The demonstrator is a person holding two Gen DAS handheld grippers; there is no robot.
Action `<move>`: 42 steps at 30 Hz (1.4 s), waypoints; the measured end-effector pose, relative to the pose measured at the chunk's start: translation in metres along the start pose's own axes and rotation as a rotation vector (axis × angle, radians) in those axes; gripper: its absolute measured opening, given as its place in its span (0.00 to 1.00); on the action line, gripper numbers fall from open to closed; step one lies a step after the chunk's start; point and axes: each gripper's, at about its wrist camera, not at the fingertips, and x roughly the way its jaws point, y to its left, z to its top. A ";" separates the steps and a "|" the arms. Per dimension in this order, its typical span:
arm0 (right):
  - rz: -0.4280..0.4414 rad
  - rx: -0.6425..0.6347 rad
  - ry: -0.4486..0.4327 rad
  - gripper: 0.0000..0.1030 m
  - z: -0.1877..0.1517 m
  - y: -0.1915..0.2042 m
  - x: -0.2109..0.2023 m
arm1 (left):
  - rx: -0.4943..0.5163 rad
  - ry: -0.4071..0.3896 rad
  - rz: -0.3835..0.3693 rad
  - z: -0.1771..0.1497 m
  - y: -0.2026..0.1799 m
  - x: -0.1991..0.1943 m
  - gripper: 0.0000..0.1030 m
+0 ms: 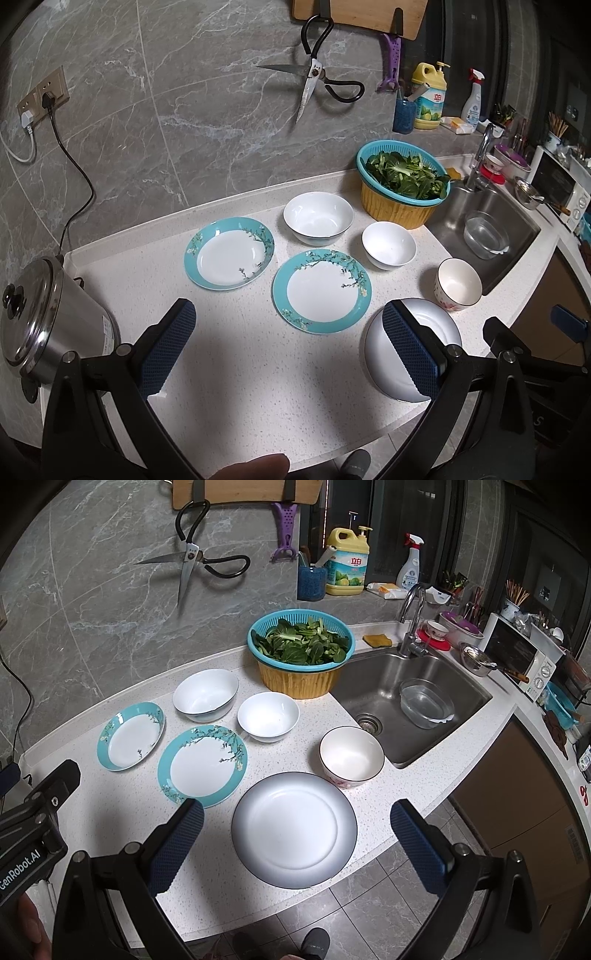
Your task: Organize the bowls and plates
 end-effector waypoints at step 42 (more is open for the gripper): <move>-0.030 0.023 0.013 1.00 -0.007 0.001 0.003 | 0.016 0.038 -0.042 -0.025 0.001 0.005 1.00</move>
